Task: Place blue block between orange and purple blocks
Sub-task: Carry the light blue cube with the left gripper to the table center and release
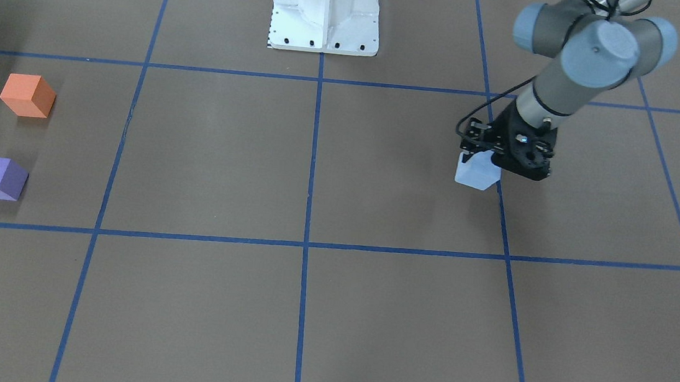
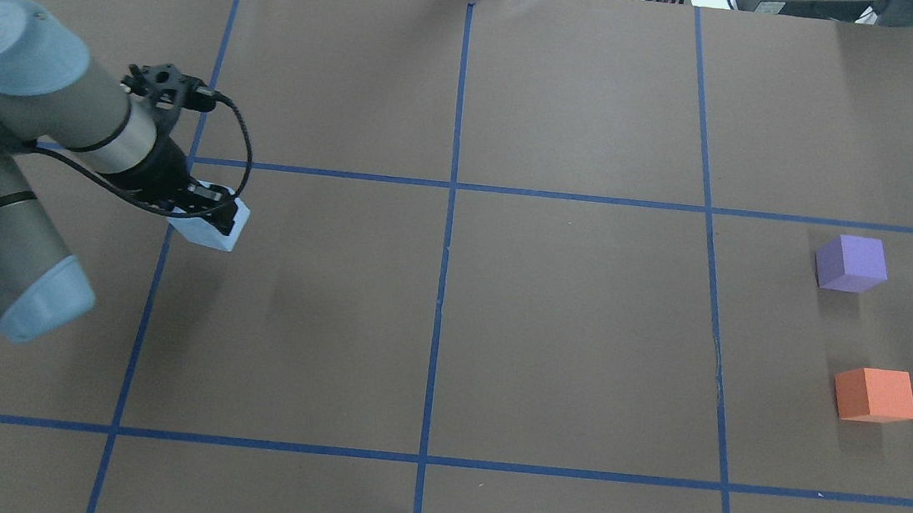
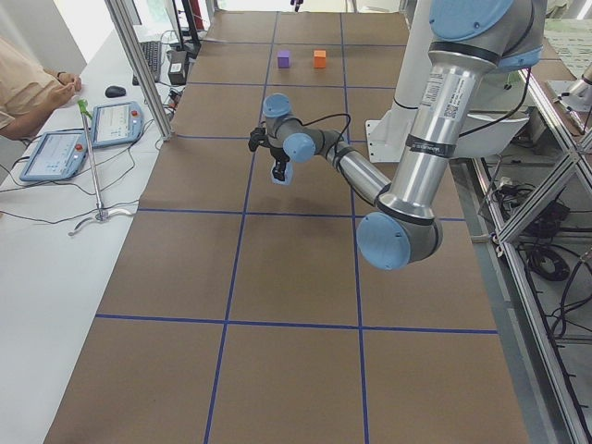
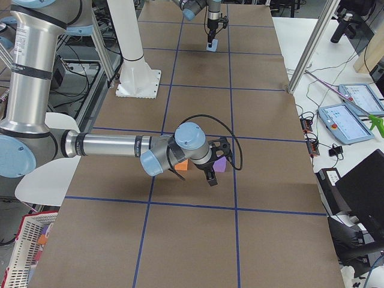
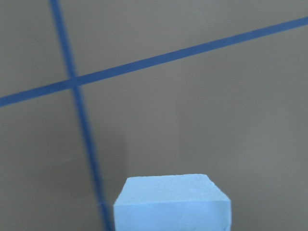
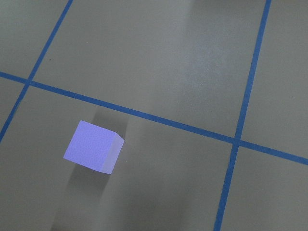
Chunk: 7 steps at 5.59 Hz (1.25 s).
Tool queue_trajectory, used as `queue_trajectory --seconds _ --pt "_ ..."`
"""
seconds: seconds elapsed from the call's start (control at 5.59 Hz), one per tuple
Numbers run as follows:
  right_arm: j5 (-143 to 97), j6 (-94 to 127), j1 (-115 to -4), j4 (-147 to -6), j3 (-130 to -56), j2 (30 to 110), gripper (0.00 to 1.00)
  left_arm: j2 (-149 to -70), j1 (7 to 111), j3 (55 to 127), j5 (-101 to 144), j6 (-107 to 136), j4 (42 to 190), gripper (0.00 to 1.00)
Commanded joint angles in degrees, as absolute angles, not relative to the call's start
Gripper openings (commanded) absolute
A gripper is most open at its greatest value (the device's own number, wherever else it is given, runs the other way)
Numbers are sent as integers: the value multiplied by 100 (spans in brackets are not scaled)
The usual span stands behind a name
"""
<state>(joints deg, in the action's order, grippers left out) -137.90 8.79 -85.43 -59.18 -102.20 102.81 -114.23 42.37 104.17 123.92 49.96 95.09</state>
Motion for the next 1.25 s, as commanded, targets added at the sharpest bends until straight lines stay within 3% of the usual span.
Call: queue_trajectory --seconds 0.0,0.18,0.36,0.54,0.72,0.89,1.07 --pt "-13790 888 -8543 -5924 -10222 10274 100 -13261 3415 9308 11852 6548 8965 8" --pt "-13790 888 -8534 -5924 -10222 10257 100 -14072 3210 8342 11613 7035 9008 19" --pt "-13799 896 -8543 -5924 -10222 10257 100 -14332 3025 7932 11332 7179 9061 31" --pt "-13799 896 -8543 -5924 -10222 10257 100 -14344 2954 7797 11233 7181 9166 52" --pt "-13799 896 -8543 -5924 -10222 10257 100 -14335 2736 7691 10719 7172 9254 85" --pt "-13799 896 -8543 -5924 -10222 10257 100 -14352 2646 7708 10392 7137 9264 99" --pt "-13799 896 -8534 -5924 -10222 10257 100 -14405 2698 7752 10432 7076 9264 100"
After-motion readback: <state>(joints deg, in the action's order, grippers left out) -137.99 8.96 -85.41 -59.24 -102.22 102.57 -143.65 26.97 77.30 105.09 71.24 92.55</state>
